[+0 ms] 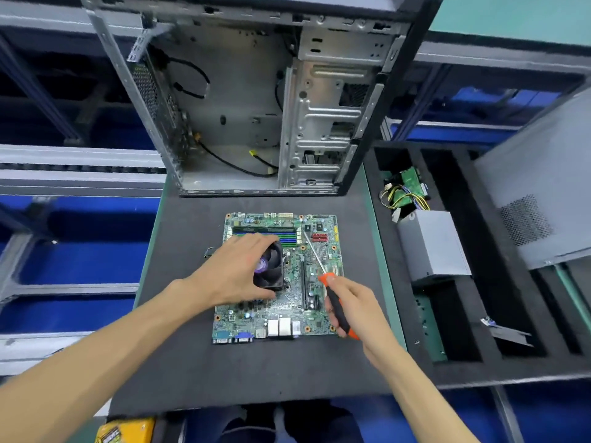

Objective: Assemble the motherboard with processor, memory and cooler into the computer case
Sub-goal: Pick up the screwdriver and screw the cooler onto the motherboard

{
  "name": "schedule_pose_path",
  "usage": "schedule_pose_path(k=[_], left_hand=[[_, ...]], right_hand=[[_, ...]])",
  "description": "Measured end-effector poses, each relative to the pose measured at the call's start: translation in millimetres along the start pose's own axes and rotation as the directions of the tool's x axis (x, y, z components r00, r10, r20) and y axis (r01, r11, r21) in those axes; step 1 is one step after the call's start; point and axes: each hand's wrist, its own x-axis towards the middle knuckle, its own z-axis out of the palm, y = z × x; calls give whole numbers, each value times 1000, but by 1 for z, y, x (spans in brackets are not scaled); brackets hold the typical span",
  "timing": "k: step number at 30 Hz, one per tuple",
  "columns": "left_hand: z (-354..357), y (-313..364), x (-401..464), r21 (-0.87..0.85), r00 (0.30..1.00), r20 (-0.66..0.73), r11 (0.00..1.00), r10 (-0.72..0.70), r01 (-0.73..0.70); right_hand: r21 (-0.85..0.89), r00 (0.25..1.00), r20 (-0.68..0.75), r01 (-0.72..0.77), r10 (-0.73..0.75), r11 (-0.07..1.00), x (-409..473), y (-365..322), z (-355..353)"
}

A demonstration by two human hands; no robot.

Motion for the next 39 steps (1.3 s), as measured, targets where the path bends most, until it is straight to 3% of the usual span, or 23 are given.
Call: schedule_pose_path(k=[9,17,22,27,36,39], left_hand=[[2,7,6,163,1000,4,987,2,-2],[11,7,0,111,998,-67,994,23,-15],[1,6,14,232,997,65,971,42,-56],[4,16,2,277,999,20,960,34,-38],[5,10,8,316,997,67,947,29,-48],[9,14,5,388,999,9,921,38,-38]], right_hand=[[-98,1000,-18,19,-21,995,-15,23,-12],[-93,997,-3,83,-83,992,-22,19,-13],[-89,994,-28,102,-105,991,-26,17,-21],[-91,992,-50,113,-118,989,-29,17,-24],[-303,981,-48,165,-188,939,-46,1,-31],[-409,972,-78,171,-221,896,-52,-10,-37]])
